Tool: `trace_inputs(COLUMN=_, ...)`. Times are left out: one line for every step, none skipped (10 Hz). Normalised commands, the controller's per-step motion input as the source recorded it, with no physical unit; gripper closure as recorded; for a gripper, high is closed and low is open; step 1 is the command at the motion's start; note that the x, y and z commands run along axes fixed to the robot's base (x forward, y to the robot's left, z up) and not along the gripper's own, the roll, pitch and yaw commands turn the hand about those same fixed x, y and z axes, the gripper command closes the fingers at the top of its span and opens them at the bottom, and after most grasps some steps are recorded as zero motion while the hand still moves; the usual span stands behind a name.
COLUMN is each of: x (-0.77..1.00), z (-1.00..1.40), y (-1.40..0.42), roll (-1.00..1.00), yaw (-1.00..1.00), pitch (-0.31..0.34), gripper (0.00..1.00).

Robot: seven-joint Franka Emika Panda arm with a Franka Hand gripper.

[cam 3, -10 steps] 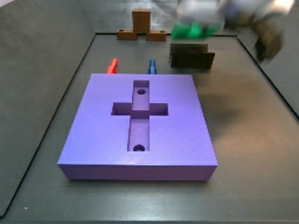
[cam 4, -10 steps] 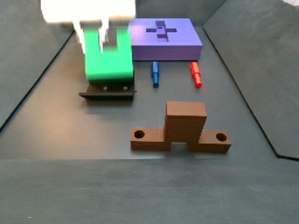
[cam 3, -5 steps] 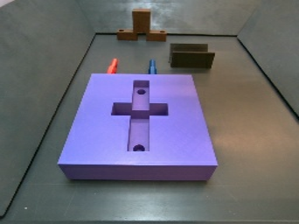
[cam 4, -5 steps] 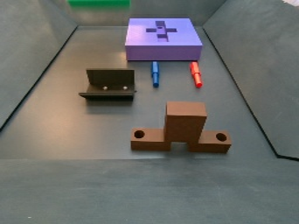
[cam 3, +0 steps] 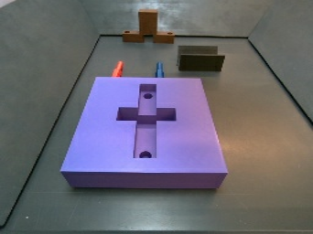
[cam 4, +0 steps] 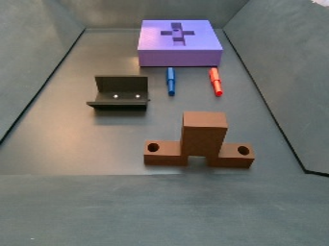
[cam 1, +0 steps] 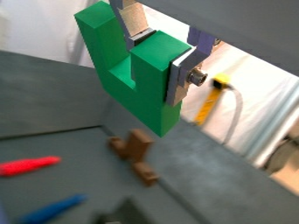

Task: Pick up the green object. Move up. Place the green object on the fixture. Regrasp the green object. Move to above the board. Insert the green object.
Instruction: Move to above the board.

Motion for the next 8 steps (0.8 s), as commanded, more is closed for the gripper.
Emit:
trace_inputs(x=-1.31, z=0.25, y=-1.4, roll=-1.0, yaw=-0.04, pitch=-0.031, gripper=1.0)
trace_inputs(x=-1.32, z=0.26, y=-1.4, roll=-1.0, yaw=-0.03, pitch=-0.035, gripper=1.0)
trace_inputs(x=-0.87, z=0.15, y=-0.89, roll=-1.0, yaw=-0.03, pitch=-0.034, gripper=1.0)
trace_inputs(x=-0.53, z=0.08, y=-0.52, roll=-1.0, yaw=-0.03, pitch=-0.033, gripper=1.0)
trace_inputs(x=-0.37, z=0.05, y=-0.35, roll=-1.0, yaw=-0.04, pitch=-0.027, gripper=1.0)
trace_inputs(x=-0.16, z=0.03, y=-0.14, roll=-1.0, yaw=-0.04, pitch=-0.026, gripper=1.0)
trace_inputs(x=-0.13, z=0.01, y=-0.1, roll=-1.0, yaw=-0.04, pitch=-0.034, gripper=1.0)
trace_inputs(x=-0.09, z=0.01, y=-0.01, roll=-0.65, yaw=-0.02, pitch=-0.038, gripper=1.0)
